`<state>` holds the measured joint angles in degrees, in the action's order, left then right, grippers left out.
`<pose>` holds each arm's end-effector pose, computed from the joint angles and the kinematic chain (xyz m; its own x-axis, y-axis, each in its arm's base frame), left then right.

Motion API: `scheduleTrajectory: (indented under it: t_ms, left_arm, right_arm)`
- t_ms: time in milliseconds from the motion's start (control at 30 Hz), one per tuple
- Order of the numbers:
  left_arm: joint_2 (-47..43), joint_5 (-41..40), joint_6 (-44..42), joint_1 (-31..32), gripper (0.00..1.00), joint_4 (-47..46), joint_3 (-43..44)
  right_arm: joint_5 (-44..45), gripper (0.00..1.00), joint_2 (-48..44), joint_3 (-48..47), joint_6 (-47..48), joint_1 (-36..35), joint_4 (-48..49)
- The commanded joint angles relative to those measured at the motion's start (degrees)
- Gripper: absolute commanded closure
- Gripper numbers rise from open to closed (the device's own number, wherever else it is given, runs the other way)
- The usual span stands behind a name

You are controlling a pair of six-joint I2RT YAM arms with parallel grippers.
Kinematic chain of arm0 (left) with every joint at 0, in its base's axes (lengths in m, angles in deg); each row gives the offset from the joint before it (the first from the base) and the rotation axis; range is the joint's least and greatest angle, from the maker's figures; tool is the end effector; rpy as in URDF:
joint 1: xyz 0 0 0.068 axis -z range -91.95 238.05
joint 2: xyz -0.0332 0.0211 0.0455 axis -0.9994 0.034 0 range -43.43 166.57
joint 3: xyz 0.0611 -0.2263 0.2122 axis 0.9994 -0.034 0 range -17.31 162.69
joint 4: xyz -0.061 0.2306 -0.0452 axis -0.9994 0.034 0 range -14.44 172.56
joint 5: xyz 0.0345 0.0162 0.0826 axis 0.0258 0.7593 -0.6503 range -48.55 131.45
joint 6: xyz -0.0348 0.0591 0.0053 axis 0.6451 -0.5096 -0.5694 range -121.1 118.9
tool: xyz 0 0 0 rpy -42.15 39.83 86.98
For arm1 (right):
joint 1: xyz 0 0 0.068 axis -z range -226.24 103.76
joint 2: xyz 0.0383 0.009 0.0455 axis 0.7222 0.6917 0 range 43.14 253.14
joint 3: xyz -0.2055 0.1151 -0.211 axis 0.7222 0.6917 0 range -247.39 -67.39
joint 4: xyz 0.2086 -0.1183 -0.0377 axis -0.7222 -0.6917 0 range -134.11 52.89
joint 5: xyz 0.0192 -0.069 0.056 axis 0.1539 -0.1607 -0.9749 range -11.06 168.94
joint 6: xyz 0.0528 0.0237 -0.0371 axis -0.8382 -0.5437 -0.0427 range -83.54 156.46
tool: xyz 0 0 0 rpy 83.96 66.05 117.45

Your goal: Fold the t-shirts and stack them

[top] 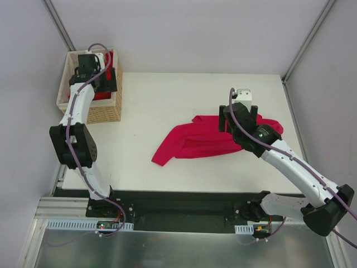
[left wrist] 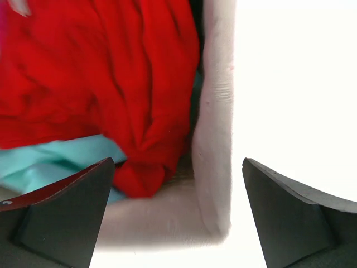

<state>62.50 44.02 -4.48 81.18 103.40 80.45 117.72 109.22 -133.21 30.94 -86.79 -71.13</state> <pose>0.4378 0.0503 0.3615 -0.5877 -0.0114 -0.8090 -0.0490 0.9986 0.0215 0.1875 0.1147 0.3886 -0.4369 -0.2752 -0.8564 -0.0719 0.9597 -0.2717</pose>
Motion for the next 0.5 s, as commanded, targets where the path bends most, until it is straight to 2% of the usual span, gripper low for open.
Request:
scheduleTrajectory:
  t_ms: [0, 67, 133, 233, 300, 367, 400, 467]
  left_arm:
    - [-16.44, -1.69, 3.20, 0.81, 0.01, -1.73, 2.27]
    - [-22.31, -2.30, 3.29, 2.21, 0.01, -1.73, 0.86]
    - [-28.02, -4.04, 1.90, 6.59, 0.01, -1.65, -1.16]
    - [-34.62, -8.71, -0.31, 16.61, 0.01, -1.38, -4.93]
    - [-37.45, -4.44, 1.17, 20.04, 0.01, 0.81, -8.35]
    - [-42.10, 1.80, 7.31, 20.06, 0.01, 0.64, -12.57]
    - [-43.60, 7.31, 11.16, 20.06, 0.01, -0.05, -17.46]
    - [-47.12, 9.99, 15.31, 20.32, 0.01, -1.29, -22.58]
  right_arm:
    - [1.82, 0.18, -2.98, -1.76, -0.28, -1.72, -2.10]
    - [3.05, 0.18, -3.15, -1.94, -0.90, -3.03, -3.33]
    - [4.54, 0.18, -3.42, -1.85, -1.60, -4.44, -4.38]
    - [6.03, 0.18, -3.68, -1.59, -2.91, -6.02, -5.88]
    - [6.56, 0.18, -3.77, -1.59, -3.44, -6.90, -6.67]
    - [7.53, 0.18, -3.77, -1.59, -4.41, -7.34, -7.72]
    - [7.79, 0.18, -3.86, -1.68, -4.67, -7.52, -8.25]
    - [8.85, 0.18, -4.03, -1.85, -5.29, -7.61, -9.83]
